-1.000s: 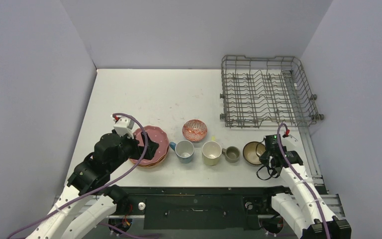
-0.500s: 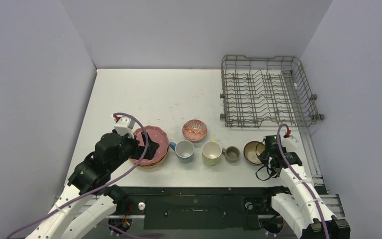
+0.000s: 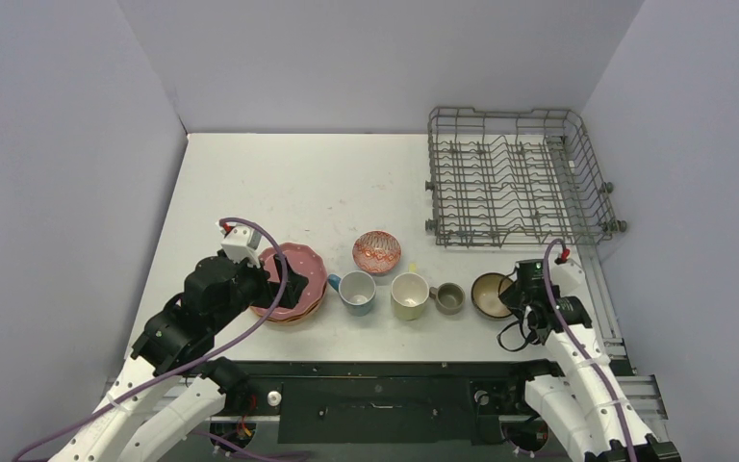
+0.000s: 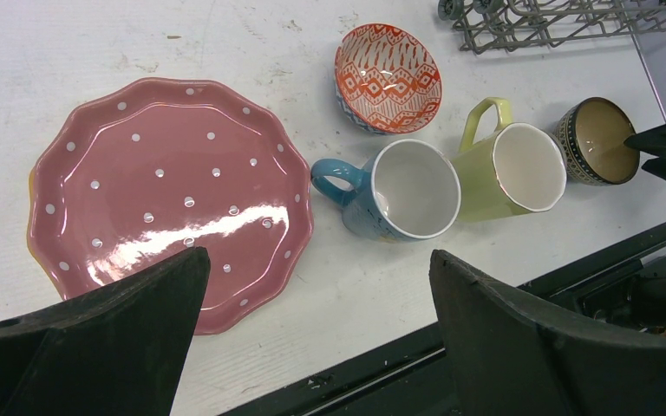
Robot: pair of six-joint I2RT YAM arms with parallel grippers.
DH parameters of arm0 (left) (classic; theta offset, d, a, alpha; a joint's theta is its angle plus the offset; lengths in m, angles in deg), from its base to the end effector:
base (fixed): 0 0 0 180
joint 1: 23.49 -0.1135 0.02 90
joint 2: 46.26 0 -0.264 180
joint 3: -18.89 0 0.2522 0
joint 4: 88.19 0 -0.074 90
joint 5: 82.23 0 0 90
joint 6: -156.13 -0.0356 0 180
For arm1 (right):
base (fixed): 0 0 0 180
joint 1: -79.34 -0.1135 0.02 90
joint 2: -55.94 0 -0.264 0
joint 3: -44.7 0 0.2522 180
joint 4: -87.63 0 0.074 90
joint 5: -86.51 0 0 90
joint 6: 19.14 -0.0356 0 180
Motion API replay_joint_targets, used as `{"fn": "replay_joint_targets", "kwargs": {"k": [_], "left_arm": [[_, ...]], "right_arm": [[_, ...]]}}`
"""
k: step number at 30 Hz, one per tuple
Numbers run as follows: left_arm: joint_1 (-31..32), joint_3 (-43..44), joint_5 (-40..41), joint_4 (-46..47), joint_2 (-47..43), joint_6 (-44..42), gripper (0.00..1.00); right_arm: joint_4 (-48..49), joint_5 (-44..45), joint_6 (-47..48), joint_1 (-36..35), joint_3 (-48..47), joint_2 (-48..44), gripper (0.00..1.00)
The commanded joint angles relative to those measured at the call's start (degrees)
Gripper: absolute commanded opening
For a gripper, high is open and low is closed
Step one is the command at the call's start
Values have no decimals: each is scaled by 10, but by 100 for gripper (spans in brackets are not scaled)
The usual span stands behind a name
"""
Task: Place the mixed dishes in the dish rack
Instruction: Place the bowl at the center of the board, then move the cup to the corner of the board.
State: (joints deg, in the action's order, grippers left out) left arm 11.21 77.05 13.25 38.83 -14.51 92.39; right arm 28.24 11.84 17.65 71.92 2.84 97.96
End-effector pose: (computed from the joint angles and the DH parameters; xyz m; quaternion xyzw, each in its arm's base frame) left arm 0.1000 -0.0651 0.3156 0.0375 0.8492 -0.2313 0.4732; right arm 0.1311 0.0076 0.1961 0.4043 0.8673 0.0203 0.2896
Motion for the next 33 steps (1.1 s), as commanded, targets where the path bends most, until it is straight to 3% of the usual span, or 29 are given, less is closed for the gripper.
{"fn": "replay_joint_targets", "kwargs": {"k": [1, 10, 26, 33], "left_arm": [[-4, 1, -8, 27, -2, -8, 96], [-3, 1, -9, 27, -4, -8, 96], [-3, 1, -5, 26, -2, -8, 96], [-4, 1, -5, 26, -1, -8, 96]], "right_arm": [[-16, 13, 13, 4, -58, -16, 47], [-17, 1, 59, -27, -159, -23, 51], [-5, 99, 60, -294, -342, 154, 50], [-12, 106, 83, -374, -413, 245, 48]]}}
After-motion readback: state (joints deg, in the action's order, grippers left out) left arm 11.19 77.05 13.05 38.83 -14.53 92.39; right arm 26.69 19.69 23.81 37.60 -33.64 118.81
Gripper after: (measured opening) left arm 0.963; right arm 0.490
